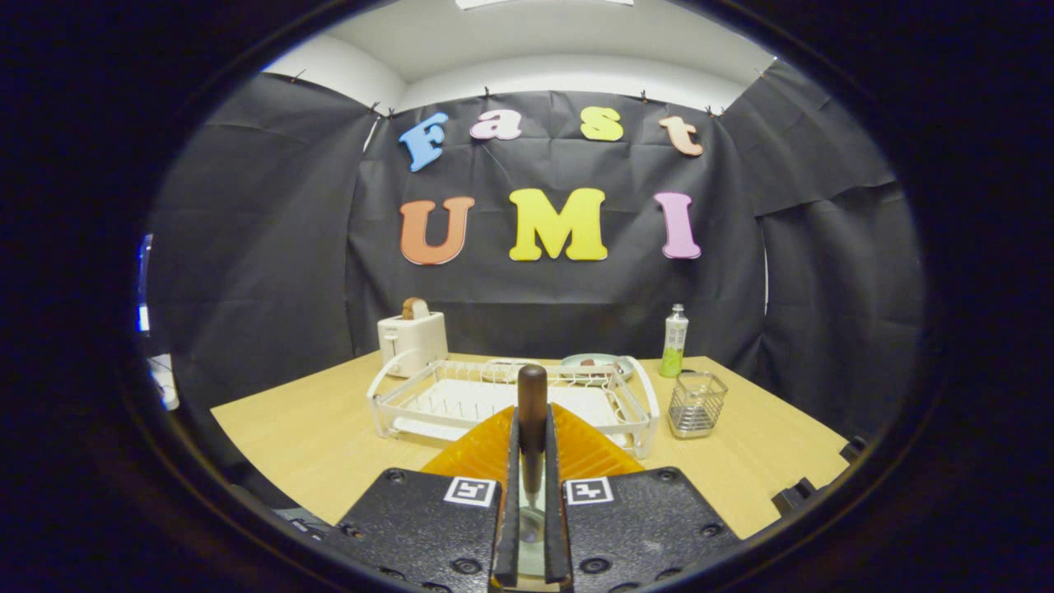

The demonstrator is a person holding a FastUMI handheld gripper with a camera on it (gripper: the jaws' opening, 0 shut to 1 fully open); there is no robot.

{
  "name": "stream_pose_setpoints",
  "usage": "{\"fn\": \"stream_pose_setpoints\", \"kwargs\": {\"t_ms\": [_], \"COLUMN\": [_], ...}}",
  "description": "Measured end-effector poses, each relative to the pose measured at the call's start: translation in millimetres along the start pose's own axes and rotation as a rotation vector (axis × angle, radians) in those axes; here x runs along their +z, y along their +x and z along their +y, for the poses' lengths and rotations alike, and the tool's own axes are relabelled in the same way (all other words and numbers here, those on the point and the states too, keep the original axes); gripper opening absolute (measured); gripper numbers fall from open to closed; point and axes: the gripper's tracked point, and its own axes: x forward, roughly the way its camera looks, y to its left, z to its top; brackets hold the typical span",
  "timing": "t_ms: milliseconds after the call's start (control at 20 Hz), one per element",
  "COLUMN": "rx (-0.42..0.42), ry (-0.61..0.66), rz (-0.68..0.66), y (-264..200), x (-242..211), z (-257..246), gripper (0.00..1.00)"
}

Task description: Take the plate from the dish rack, then take the spoon from the basket and place it into the plate.

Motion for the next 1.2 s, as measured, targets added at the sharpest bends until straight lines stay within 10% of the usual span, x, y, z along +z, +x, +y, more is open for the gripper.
{"fn": "stream_pose_setpoints", "kwargs": {"t_ms": [550,1200], "rx": [-0.062,-0.028], "ry": [-0.023,0.020], "rz": [-0.022,-0.087], "y": [-14.4,-100.2], "x": [3.0,69.3], "z": [-40.9,-60.2], "gripper": [0.28,0.95]}}
